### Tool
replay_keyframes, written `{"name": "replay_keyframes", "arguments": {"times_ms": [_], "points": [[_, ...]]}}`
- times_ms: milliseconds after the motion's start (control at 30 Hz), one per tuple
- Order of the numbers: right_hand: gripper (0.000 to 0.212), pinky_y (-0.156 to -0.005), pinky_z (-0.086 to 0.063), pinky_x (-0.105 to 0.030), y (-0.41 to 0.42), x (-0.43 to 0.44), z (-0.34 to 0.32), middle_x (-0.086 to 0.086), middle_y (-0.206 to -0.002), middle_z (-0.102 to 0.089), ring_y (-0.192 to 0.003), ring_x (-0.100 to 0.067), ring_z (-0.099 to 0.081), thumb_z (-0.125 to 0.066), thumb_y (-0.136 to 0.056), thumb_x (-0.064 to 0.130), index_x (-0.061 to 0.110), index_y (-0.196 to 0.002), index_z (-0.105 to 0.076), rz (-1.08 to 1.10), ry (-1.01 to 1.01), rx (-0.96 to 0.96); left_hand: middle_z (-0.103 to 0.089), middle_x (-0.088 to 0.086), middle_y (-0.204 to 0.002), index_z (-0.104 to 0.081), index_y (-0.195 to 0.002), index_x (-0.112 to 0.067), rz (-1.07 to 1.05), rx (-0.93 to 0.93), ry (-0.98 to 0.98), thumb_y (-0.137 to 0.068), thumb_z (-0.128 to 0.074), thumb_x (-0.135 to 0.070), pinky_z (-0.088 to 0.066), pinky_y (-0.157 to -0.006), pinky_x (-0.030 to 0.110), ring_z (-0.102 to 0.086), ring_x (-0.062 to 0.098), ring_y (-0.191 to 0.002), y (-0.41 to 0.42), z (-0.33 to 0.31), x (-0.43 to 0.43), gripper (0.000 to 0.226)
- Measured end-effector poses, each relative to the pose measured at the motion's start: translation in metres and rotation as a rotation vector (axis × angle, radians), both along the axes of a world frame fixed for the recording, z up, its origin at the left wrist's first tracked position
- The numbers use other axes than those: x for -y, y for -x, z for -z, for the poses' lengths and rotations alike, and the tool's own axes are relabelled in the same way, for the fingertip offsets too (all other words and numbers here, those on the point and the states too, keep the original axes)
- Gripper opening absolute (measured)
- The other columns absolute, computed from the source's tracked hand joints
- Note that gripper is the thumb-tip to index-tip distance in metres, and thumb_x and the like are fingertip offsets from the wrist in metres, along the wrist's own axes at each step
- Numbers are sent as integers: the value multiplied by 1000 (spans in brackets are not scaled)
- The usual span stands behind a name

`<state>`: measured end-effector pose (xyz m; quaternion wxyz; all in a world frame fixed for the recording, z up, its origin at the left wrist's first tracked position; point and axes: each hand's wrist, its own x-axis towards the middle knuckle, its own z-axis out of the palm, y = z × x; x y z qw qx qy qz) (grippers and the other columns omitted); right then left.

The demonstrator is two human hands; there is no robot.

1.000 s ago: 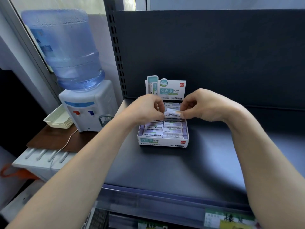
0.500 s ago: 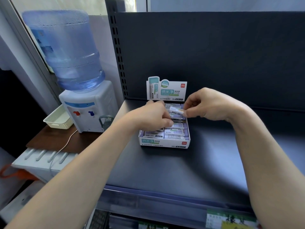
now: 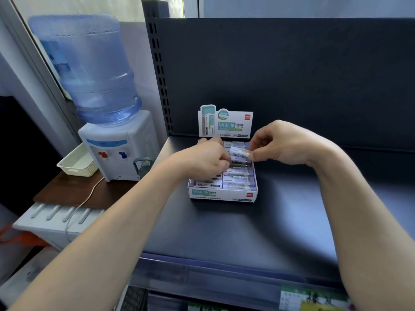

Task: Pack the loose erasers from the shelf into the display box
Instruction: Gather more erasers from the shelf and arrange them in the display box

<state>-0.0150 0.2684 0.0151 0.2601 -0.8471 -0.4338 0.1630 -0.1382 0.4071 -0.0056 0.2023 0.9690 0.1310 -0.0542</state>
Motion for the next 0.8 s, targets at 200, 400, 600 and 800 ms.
{"name": "replay_keyframes", "arguments": {"times_ms": [200, 400, 600, 800], "points": [[7, -70, -48, -33, 4, -2, 1, -1, -74, -68, -67, -12, -54, -76, -71, 23, 18, -74, -72, -30, 37, 16, -62, -11, -86, -75, -92, -22, -113, 233, 163, -89, -54, -12, -43, -62, 11, -58, 5, -78, 8, -4, -7, 23], [8, -68, -48, -33, 11, -7, 3, 5, -71, -64, -67, -11, -55, -76, -73, 24, 20, -73, -68, -45, 89, 69, -66, -8, -82, -68, -90, -17, -132, 279, 238, -87, -61, -13, -48, -68, 14, -60, 3, -75, 8, -2, -9, 9], [9, -69, -48, -29, 16, -10, 0, 8, -76, -65, -73, -11, -58, -79, -73, 21, 20, -77, -72, -22, 116, 156, -60, -10, -75, -68, -93, -20, -127, 286, 215, -84, -67, -12, -44, -62, 13, -54, 3, -66, 11, 1, -11, 12], [14, -64, -44, -25, 20, -13, 0, 9, -74, -61, -74, -14, -58, -80, -71, 18, 20, -77, -68, -20, 115, 238, -65, -11, -74, -73, -91, -18, -168, 368, 212, -84, -67, -11, -46, -57, 7, -59, 2, -67, 9, 6, -8, 11]]}}
